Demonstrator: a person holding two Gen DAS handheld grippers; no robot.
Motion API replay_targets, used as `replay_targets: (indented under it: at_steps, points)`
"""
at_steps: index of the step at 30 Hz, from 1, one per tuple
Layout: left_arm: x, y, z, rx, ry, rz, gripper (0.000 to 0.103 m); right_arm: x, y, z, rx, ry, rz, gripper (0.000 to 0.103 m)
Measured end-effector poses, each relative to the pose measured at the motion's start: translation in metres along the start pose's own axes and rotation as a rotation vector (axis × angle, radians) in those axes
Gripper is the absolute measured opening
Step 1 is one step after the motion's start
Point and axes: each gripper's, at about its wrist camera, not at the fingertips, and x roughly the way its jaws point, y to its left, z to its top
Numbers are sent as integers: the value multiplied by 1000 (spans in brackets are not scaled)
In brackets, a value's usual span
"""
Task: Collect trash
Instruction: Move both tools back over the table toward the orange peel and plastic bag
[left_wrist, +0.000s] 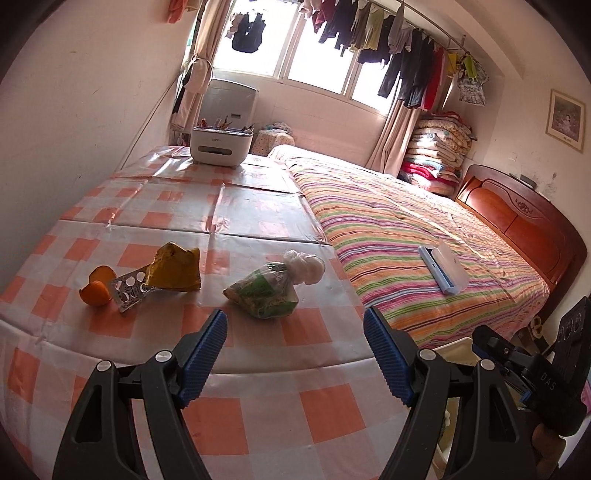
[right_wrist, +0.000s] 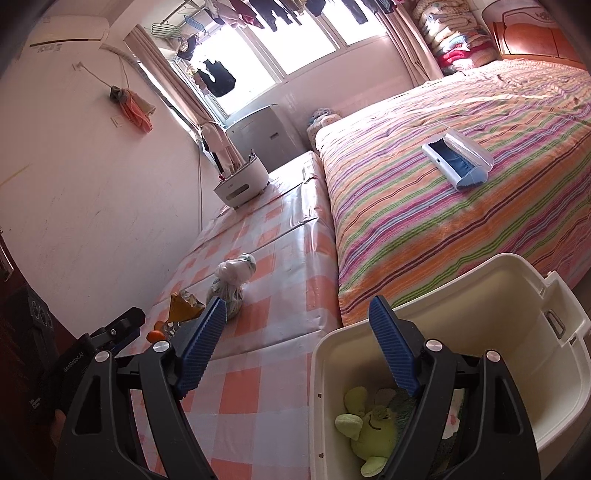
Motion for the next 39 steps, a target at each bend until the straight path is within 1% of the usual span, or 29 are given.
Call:
replay_targets:
  at_steps: [7,14,17,23,26,31,39]
  points:
    - [-7,55,6,-74,-5,81,74,23,23,-3,-23,43,32,78]
    - [-12,106,7,-107,9,175,74,50,48,-6,-56,92,61,82]
    - [-13,125,5,-120,25,197,74,64,59,-7,-72,114,71,82]
    - [-12,152,2,-149,58,192,74,93,83,-7,-128,167,87,82]
    - [-9,161,3,-140,65,193,74,111,93,-7,-149,196,95,82]
    - [3,168,5,-104,80,193,74,136,108,-7,-173,230,100,82]
    - [19,177,7,-132,92,168,74,174,123,-2,-201,273,83,82]
